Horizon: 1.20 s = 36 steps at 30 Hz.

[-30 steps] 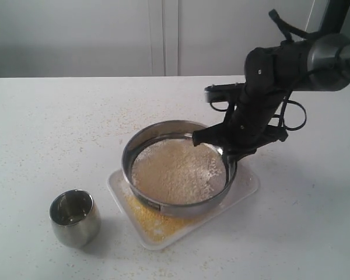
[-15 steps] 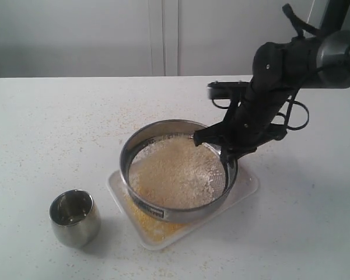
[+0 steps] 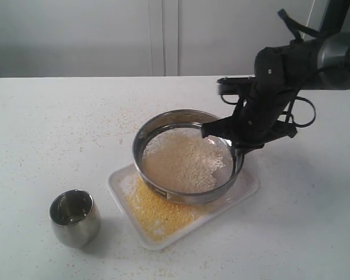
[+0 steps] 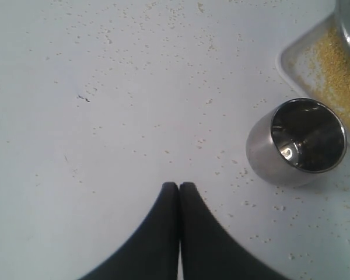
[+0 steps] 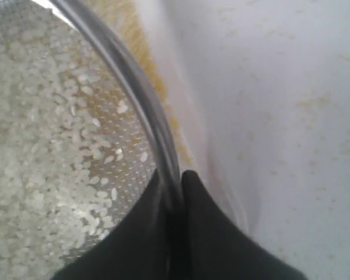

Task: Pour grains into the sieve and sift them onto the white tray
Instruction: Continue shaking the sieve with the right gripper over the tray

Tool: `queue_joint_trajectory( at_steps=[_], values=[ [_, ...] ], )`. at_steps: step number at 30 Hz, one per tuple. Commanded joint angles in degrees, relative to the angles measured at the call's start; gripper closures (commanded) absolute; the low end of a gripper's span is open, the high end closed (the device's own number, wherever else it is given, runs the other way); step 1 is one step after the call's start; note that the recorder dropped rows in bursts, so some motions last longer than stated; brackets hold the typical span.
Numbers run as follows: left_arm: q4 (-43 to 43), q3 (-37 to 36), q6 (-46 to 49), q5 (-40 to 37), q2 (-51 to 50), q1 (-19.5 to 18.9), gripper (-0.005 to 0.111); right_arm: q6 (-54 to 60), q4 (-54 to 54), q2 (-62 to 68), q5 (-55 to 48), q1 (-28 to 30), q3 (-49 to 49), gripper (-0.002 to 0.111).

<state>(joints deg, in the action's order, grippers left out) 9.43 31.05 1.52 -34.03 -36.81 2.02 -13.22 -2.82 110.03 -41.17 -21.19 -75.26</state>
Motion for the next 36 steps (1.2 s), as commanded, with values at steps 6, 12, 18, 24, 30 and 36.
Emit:
queue_joint_trajectory(
  at_steps=[6,12,18,24,30,36],
  values=[
    [0.31,-0.38,0.03,-0.31,0.36,-0.19,0.107,-1.59,0.09,-1.0,4.16,0.63,1.6,0.108],
    [0.31,-0.38,0.03,-0.31,0.36,-0.19,0.107,13.22,-6.94,-2.3,-1.85,-1.97,2.76,0.108],
    [0.31,-0.38,0.03,-0.31,0.36,-0.19,0.107,-2.77,-3.66,-1.58,4.39,1.55,3.23,0.108],
    [0.31,-0.38,0.03,-0.31,0.36,-0.19,0.107,8.7,-3.94,-2.61,1.91,-2.81,4.02,0.108],
    [0.31,-0.38,0.03,-0.31,0.36,-0.19,0.107,6.01,-8.37,-2.13,1.26,0.07,3.76,0.108],
    [0.31,-0.38,0.03,-0.31,0.36,-0.19,0.107,-4.36,-2.53,-2.47,5.09,1.88,4.42,0.108]
  ],
)
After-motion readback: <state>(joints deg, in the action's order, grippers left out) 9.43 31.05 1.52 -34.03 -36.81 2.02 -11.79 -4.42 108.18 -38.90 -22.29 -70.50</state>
